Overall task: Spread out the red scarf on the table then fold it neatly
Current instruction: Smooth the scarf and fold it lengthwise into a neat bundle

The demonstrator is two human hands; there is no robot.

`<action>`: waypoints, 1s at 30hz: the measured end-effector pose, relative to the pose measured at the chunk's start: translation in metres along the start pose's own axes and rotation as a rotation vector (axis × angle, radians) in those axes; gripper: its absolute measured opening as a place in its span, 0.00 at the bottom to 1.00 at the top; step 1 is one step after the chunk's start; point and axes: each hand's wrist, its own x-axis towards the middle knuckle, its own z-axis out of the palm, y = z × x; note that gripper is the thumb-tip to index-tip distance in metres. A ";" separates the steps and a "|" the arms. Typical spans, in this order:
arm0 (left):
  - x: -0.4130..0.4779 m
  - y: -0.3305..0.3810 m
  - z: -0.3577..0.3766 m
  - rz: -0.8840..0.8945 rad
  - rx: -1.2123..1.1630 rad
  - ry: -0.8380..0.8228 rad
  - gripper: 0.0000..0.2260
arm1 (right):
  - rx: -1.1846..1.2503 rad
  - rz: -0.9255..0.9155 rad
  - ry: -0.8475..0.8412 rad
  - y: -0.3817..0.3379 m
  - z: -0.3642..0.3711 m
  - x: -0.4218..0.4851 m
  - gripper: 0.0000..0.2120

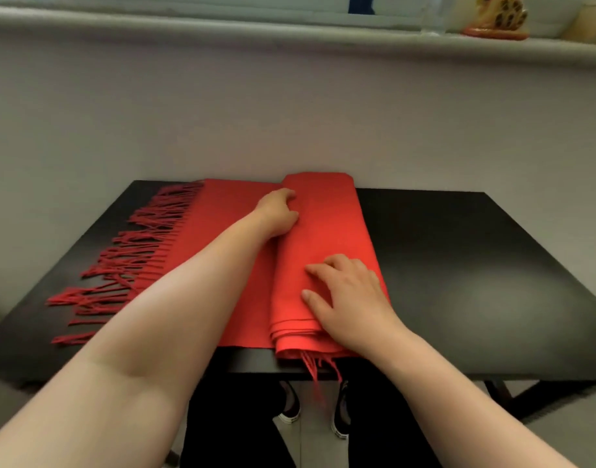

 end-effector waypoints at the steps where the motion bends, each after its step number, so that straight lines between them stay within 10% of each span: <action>1: 0.000 0.003 0.002 0.005 0.027 0.047 0.26 | -0.007 -0.016 -0.032 0.001 0.002 -0.001 0.22; 7: -0.018 0.016 0.031 0.181 0.330 -0.120 0.25 | 0.172 0.225 0.170 0.024 0.002 -0.002 0.23; 18: -0.010 0.054 0.021 0.114 0.456 -0.118 0.24 | 0.612 0.520 0.059 0.054 -0.019 -0.007 0.25; 23: -0.010 0.114 0.029 0.112 0.525 -0.063 0.30 | 0.791 0.547 -0.041 0.055 -0.025 -0.007 0.05; 30: -0.005 0.142 0.049 0.046 0.820 -0.259 0.18 | 0.774 0.529 -0.043 0.061 -0.022 -0.003 0.06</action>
